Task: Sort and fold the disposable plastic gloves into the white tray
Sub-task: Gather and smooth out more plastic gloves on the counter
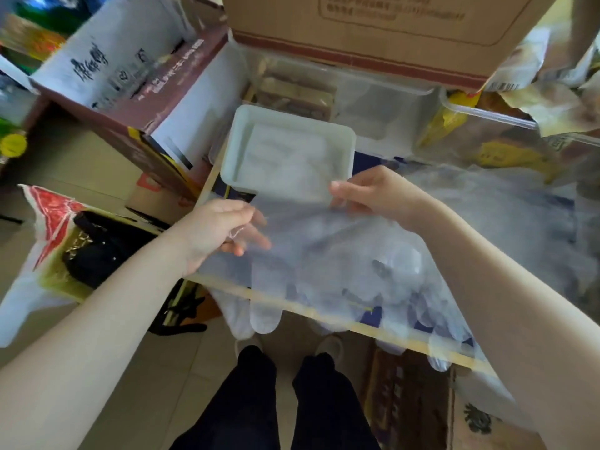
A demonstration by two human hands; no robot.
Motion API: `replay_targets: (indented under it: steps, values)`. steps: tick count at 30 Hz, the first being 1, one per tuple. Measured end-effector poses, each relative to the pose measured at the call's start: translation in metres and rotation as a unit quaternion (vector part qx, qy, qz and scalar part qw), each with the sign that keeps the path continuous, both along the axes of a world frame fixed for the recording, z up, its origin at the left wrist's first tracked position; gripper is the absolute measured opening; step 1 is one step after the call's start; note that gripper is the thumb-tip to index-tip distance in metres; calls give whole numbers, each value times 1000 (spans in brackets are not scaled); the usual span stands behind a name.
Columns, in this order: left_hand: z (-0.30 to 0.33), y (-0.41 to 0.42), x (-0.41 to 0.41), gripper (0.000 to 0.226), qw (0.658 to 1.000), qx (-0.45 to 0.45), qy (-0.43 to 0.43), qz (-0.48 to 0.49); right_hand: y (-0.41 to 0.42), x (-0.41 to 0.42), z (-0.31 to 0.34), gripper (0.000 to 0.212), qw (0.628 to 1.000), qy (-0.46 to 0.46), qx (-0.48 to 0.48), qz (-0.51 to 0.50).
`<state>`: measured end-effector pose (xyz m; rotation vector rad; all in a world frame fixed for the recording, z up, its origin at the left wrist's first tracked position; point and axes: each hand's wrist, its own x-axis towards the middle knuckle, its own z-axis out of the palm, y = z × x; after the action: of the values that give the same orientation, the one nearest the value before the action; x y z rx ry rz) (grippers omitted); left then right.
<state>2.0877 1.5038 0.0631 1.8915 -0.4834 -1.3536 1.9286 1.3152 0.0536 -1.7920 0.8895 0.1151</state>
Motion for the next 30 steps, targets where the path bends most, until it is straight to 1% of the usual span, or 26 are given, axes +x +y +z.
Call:
replay_targets:
  steps: [1,3,5,6,7,9,11,12,13,14,15,16,17,18,19,20,22,23,24,26,28,29,30]
  values:
    - [-6,9,6,27,1000,13,-25,6,4,5,-1,37,999,29,-3,36]
    - [-18,29,19,27,998,31,-36,35,11,14,-7,28,995,64,-6,76]
    - [-29,48,30,27,996,51,-46,57,22,23,-19,18,997,62,-10,41]
    - [-33,57,34,27,994,67,-78,46,28,29,-26,15,998,48,-32,13]
    - [-37,65,37,25,988,83,-128,19,35,36,-32,13,997,34,-74,-4]
    - [-41,75,41,21,973,87,-212,-37,48,48,-41,9,980,40,-195,19]
    - [-43,78,44,21,961,73,-261,-61,62,58,-42,13,940,82,-321,78]
    - [-44,78,46,22,951,74,-292,-68,67,60,-42,15,916,80,-381,99]
    - [-44,76,47,24,941,77,-323,-70,70,59,-44,15,890,61,-437,112]
    - [-46,76,48,24,934,78,-342,-66,72,54,-45,15,872,34,-474,114]
    - [-49,75,49,24,931,78,-351,-58,72,47,-45,14,864,-2,-494,94]
    - [-52,75,50,24,931,81,-353,-52,68,36,-47,13,867,-26,-494,52]
    - [-54,75,49,23,929,87,-355,-51,63,24,-48,14,879,-26,-476,4]
    - [-57,76,48,23,926,96,-362,-55,57,10,-51,16,889,-7,-455,-46]
    - [-59,76,47,21,918,106,-376,-63,49,-5,-55,21,895,34,-437,-85]
    - [-61,76,46,20,907,117,-399,-70,40,-19,-61,29,897,97,-417,-109]
    - [-59,76,43,19,874,130,-460,-89,28,-43,-72,49,896,237,-357,-117]
    - [-56,76,41,22,858,130,-488,-93,26,-52,-77,54,894,281,-331,-114]
    - [-53,74,39,26,843,124,-514,-96,25,-60,-82,53,891,301,-321,-109]
    - [-49,68,32,28,822,71,-554,-110,26,-68,-90,42,884,291,-354,-94]
    - [-48,55,17,23,808,-3,-566,-166,25,-71,-93,28,880,255,-386,-107]
    - [-48,46,7,26,807,-39,-556,-197,24,-71,-92,24,882,237,-387,-128]
    - [-49,36,-4,28,815,-75,-531,-221,22,-72,-91,21,886,212,-382,-153]
